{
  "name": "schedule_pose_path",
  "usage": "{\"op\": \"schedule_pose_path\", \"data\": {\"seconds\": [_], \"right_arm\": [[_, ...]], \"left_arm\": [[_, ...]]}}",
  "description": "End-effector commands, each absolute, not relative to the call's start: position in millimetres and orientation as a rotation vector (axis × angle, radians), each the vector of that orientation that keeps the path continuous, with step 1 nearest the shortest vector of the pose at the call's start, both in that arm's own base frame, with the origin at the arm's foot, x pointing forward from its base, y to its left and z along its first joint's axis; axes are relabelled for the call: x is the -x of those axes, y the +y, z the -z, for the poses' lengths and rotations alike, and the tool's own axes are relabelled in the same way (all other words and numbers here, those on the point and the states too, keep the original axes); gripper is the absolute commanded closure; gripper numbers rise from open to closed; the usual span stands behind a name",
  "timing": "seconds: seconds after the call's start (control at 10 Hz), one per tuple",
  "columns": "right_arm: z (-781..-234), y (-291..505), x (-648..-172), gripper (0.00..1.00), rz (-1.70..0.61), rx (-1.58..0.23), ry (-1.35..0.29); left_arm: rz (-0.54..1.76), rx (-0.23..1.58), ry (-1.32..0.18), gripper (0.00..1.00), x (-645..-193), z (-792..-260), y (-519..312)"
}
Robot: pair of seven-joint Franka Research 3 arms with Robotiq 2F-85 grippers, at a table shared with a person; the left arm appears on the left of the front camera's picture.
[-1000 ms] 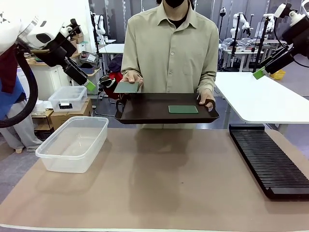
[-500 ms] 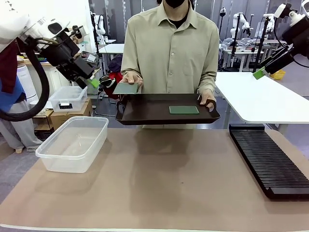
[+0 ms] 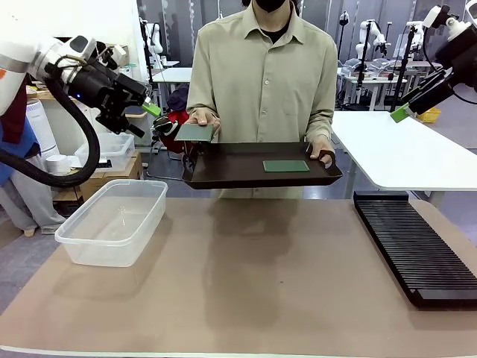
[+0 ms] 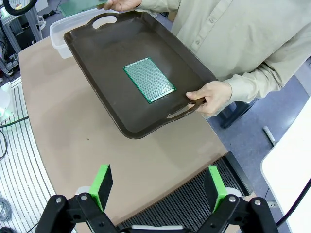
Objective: Sort PCBs into racks and boxes based on the side picked up.
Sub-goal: Pick up the Blank PCB handed by the Human.
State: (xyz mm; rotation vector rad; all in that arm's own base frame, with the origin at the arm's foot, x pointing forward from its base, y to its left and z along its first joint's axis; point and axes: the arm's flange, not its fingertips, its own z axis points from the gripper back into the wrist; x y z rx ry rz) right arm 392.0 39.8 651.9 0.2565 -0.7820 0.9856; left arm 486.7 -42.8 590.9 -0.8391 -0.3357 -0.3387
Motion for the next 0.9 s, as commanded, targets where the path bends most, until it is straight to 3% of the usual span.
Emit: {"op": "schedule_pose_path", "data": {"seconds": [0.0, 0.3, 0.4, 0.8], "right_arm": [[-648.8, 38.8, -391.7, 0.00, -1.004, -0.261, -0.779], [-648.8, 38.8, -391.7, 0.00, -1.004, -0.261, -0.779], [-648.8, 38.8, -391.7, 0.00, -1.004, -0.261, -0.779], [-648.8, 38.8, -391.7, 0.00, -1.004, -0.261, -0.779]], "left_arm": [[0.360, 0.846, -0.338, 0.00, -480.0, -601.4, -46.0], [0.344, 0.830, -0.334, 0.00, -485.8, -593.1, -45.7], [0.115, 0.968, -0.308, 0.00, -508.8, -579.6, -37.7], [-0.027, 1.277, -0.146, 0.00, -533.1, -560.6, -39.4]]}}
